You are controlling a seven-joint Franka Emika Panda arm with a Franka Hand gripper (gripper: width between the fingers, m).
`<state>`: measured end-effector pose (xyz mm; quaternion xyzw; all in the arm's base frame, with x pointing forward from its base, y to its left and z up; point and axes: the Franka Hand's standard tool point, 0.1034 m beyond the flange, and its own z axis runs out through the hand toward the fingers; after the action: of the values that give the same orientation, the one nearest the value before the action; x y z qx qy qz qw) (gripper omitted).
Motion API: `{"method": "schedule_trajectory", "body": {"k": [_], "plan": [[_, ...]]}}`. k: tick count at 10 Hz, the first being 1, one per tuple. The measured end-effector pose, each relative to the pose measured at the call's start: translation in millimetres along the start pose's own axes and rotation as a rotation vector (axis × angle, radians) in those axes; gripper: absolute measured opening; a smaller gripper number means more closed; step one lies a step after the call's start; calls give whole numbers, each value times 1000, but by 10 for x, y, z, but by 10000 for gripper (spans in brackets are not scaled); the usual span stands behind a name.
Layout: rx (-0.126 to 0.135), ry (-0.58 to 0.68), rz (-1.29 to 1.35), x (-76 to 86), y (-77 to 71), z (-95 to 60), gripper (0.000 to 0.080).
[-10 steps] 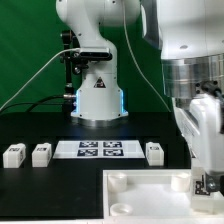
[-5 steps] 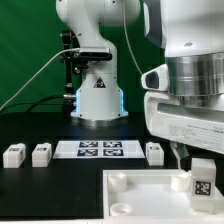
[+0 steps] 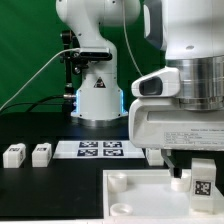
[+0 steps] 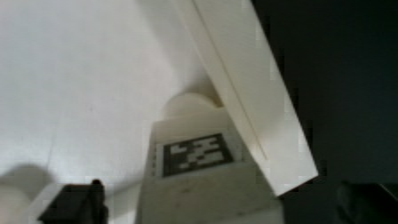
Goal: Assemble one leg
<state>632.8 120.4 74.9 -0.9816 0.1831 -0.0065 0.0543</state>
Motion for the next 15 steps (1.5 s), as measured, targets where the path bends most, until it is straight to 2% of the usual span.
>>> {"method": "schedule_trajectory", "body": {"k": [1, 3, 4, 8, 11, 13, 14, 15], "plan": [[0, 0, 9, 1, 2, 0, 648], [0, 0, 38, 2, 4, 0, 364], [1, -1, 107, 1, 7, 1, 295], [5, -4, 527, 15, 24, 3, 295], [3, 5, 1081, -25, -49, 39, 295], [47, 14, 1444, -33, -80, 53, 295], [43, 13, 1438, -38, -78, 56, 343], [42, 13, 1412, -41, -80, 59, 343]]}}
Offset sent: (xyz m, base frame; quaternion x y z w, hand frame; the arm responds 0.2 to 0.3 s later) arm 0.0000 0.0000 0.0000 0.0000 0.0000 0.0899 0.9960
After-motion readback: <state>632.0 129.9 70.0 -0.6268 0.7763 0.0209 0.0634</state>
